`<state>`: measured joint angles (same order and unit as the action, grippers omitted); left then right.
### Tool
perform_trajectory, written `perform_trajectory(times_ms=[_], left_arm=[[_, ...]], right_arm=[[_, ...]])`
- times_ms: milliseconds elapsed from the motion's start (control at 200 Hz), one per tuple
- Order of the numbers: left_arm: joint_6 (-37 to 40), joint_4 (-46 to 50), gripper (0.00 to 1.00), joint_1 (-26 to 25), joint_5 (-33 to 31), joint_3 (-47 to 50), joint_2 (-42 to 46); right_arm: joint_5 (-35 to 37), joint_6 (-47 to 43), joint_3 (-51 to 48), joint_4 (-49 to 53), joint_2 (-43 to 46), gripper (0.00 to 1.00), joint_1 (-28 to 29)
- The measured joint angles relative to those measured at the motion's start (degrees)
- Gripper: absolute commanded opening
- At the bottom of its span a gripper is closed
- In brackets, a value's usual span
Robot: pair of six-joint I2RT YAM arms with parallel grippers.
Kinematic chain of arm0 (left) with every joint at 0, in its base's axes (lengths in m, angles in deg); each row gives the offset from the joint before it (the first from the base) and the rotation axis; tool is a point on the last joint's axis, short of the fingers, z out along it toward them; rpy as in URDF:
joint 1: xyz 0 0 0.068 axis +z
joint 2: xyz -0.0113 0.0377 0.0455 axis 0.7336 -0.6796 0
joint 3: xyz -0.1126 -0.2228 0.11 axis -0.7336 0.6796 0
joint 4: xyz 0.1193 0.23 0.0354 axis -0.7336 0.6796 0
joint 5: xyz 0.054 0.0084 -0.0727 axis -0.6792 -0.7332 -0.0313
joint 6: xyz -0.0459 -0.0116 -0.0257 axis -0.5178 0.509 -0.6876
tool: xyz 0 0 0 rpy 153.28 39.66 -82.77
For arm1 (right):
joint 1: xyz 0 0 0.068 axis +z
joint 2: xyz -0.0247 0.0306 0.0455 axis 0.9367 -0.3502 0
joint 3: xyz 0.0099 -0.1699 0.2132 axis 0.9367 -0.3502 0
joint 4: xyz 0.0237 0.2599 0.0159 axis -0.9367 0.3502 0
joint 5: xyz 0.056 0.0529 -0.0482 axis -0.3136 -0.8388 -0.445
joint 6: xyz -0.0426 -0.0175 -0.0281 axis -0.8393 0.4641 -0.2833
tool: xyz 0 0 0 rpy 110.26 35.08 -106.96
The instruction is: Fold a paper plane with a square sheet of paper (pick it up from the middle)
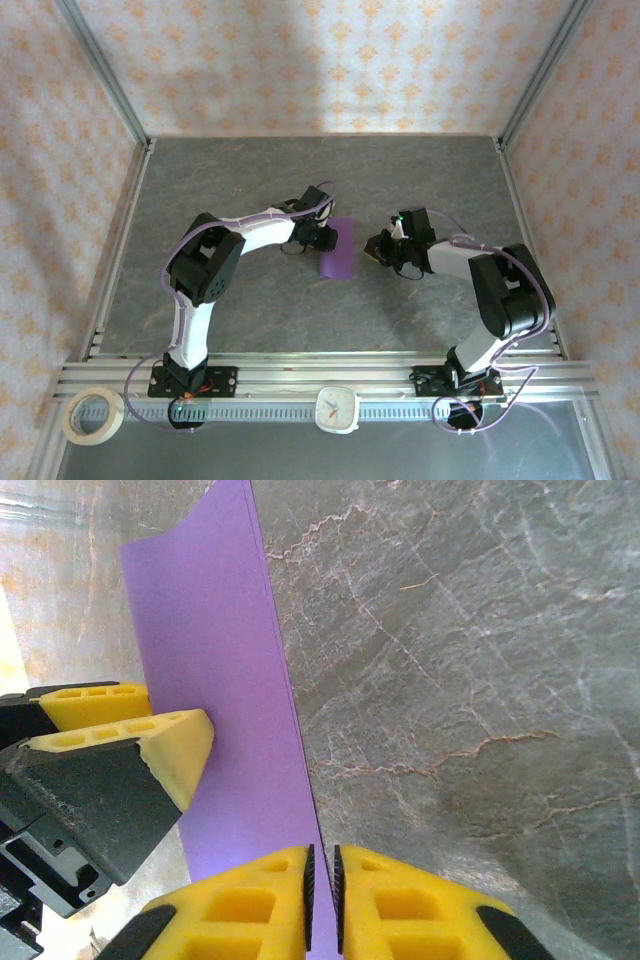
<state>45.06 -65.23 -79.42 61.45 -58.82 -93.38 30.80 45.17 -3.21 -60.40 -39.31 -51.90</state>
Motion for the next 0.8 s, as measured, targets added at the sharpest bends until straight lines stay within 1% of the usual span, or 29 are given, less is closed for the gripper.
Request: perform_trajectory(times_ms=[250, 555, 801], left_arm=[[0.2, 0.1, 0.44, 0.0, -0.2, 0.0, 0.0], [0.5, 0.1, 0.48, 0.0, 0.0, -0.2, -0.1], [0.6, 0.2, 0.48, 0.0, 0.0, -0.2, -0.2]], right_arm=[[0.0, 0.0, 0.0, 0.0, 0.0, 0.16, 0.0], [0.0, 0.0, 0.0, 0.0, 0.0, 0.16, 0.0], [0.0, 0.0, 0.0, -0.2, 0.0, 0.16, 0.0]])
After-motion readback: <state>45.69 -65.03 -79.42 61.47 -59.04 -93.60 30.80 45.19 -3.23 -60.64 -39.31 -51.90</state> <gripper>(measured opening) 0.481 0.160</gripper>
